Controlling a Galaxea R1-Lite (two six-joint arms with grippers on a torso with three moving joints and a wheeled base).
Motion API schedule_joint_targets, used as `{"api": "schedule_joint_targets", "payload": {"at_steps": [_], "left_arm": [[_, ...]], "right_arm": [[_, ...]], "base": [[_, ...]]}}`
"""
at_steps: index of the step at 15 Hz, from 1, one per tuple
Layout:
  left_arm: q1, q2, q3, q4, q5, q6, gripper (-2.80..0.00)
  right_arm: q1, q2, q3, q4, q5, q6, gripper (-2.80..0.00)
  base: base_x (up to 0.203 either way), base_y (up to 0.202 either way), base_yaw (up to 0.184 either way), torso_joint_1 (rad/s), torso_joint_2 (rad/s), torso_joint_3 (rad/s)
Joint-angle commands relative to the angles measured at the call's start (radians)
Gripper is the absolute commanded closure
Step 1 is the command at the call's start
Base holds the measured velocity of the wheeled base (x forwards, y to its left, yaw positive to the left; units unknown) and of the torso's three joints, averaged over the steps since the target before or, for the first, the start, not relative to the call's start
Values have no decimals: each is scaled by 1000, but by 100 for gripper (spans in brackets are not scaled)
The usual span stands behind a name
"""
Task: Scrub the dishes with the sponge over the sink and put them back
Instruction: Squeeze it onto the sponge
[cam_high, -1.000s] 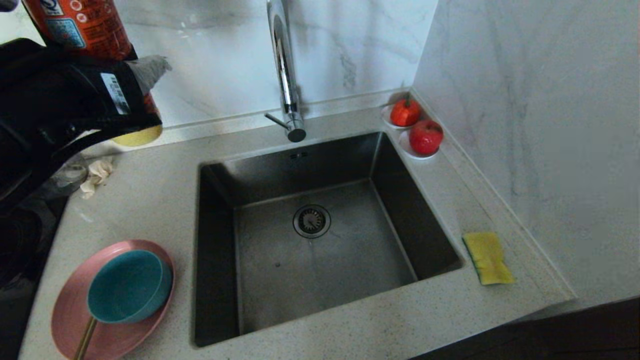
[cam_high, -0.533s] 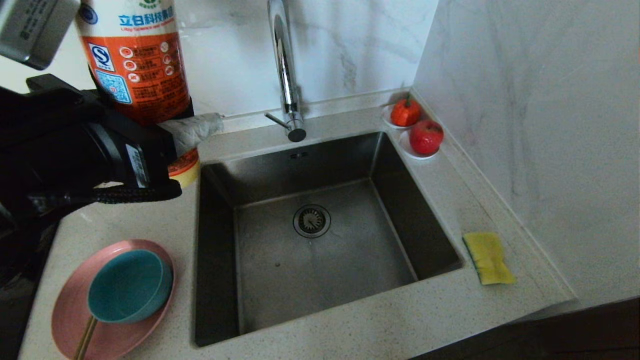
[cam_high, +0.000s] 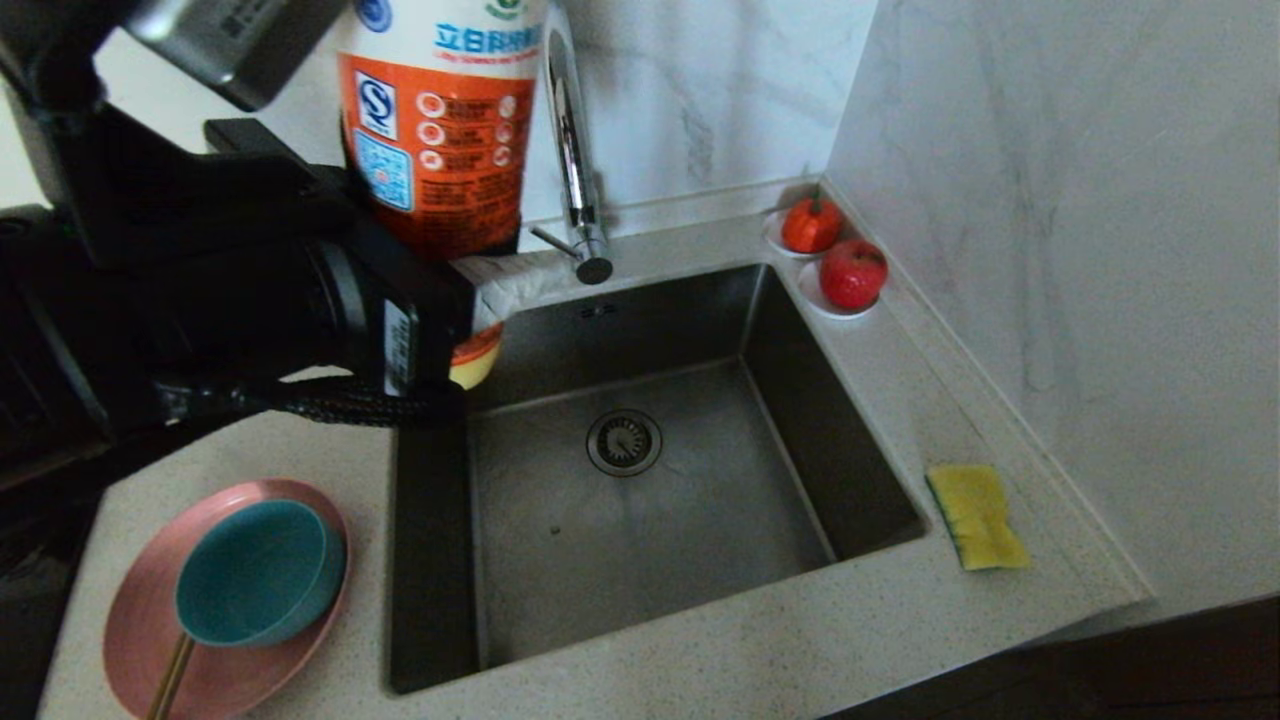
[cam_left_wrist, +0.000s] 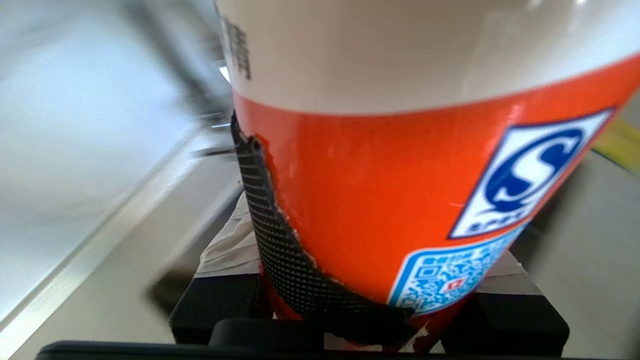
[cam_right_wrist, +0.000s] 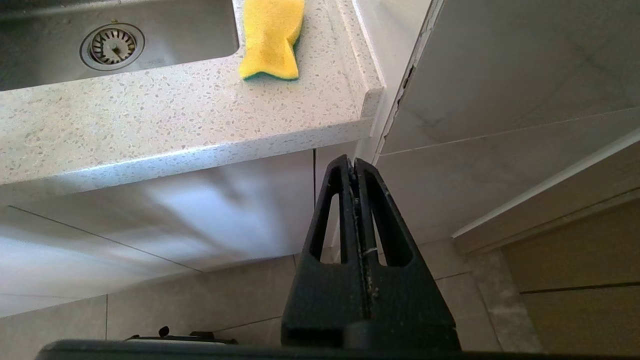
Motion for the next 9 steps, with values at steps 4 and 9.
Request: {"api": "schedule_joint_targets", "payload": {"at_steps": [4, 9], "left_arm": [[-109, 142, -87, 74, 9, 8, 0], [-141, 240, -137, 86, 5, 59, 0]], "right_arm": [[0, 0, 0, 0, 0, 0, 0], [-1, 0, 0, 0, 0, 0, 0]], "base": [[0, 0, 0, 0, 0, 0], [0, 0, 0, 0, 0, 0]]}}
